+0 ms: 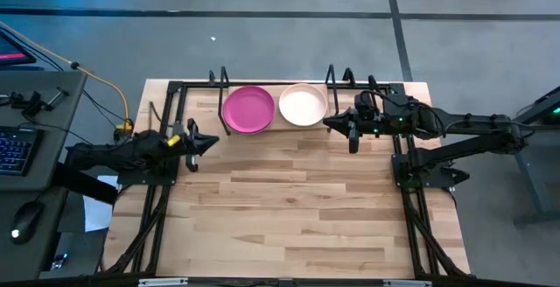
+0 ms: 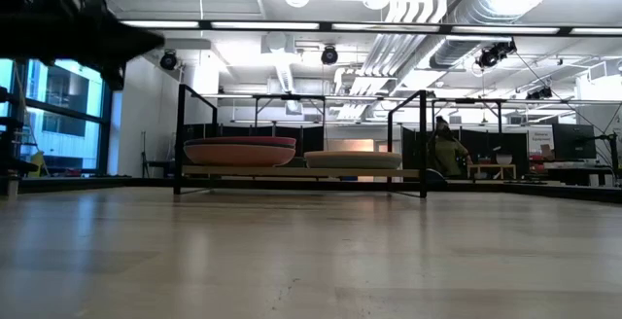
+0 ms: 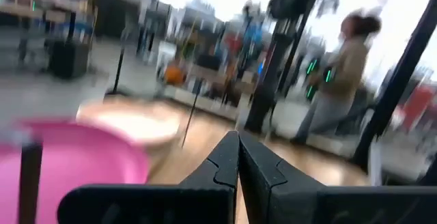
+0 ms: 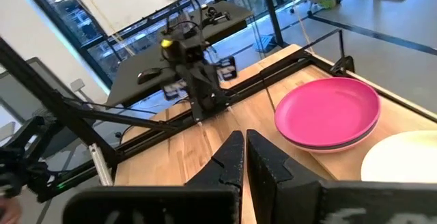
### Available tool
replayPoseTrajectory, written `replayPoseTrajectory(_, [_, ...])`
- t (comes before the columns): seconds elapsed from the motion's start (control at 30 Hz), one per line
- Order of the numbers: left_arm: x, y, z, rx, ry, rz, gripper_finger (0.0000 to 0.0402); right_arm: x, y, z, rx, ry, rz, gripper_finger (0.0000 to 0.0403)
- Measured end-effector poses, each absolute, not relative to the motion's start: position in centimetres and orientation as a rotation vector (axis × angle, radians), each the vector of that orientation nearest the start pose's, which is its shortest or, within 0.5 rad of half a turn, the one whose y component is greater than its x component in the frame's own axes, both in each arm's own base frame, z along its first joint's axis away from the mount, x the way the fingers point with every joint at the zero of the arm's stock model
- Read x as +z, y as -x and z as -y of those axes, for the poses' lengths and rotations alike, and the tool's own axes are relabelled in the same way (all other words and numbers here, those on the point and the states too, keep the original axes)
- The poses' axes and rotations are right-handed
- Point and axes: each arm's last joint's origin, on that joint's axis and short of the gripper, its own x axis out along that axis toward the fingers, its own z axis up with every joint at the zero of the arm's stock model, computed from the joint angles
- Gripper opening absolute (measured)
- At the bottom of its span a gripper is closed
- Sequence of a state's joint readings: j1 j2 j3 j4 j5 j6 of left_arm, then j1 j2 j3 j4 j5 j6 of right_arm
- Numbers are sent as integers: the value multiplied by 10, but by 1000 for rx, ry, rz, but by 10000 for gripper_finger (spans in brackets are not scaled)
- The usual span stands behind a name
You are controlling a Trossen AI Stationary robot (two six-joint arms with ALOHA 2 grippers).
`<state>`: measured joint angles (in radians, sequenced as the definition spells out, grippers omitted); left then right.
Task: Place and stack plates onto a shelf
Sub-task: Return to Home Position
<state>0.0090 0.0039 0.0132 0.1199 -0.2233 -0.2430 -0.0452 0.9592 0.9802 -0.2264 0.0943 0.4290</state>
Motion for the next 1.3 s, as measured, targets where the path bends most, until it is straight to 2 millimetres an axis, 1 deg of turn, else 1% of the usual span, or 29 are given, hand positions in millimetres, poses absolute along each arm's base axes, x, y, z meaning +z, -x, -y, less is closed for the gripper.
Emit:
replayPoseTrajectory(0.07, [171, -96, -7, 225, 256, 77, 0, 365, -206, 12, -163, -424, -176, 0])
replayPoseTrajectory(0.37, [171, -97, -7, 208, 260, 65, 0, 366, -203, 9, -90, -447, -193, 0])
replayPoseTrajectory(0.57, [171, -97, -7, 206, 260, 63, 0, 364, -183, 7, -56, -453, -267, 0])
replayPoseTrajectory(0.63, [171, -97, -7, 206, 261, 63, 1, 361, -175, 6, -34, -450, -267, 0])
replayPoseTrajectory(0.73, [171, -97, -7, 206, 261, 63, 1, 346, -162, 3, 0, -459, -237, 0])
replayPoseTrajectory(0.97, [171, -97, -7, 206, 261, 63, 1, 286, -132, -5, 78, -494, -100, 0])
replayPoseTrajectory(1.07, [171, -97, -7, 206, 261, 63, 1, 265, -120, -6, 105, -492, -50, 0])
replayPoseTrajectory(1.17, [171, -97, -7, 206, 261, 63, 1, 251, -109, -6, 115, -460, -18, 0])
replayPoseTrajectory(1.3, [171, -97, -7, 206, 261, 63, 1, 242, -97, -6, 131, -396, 43, 0])
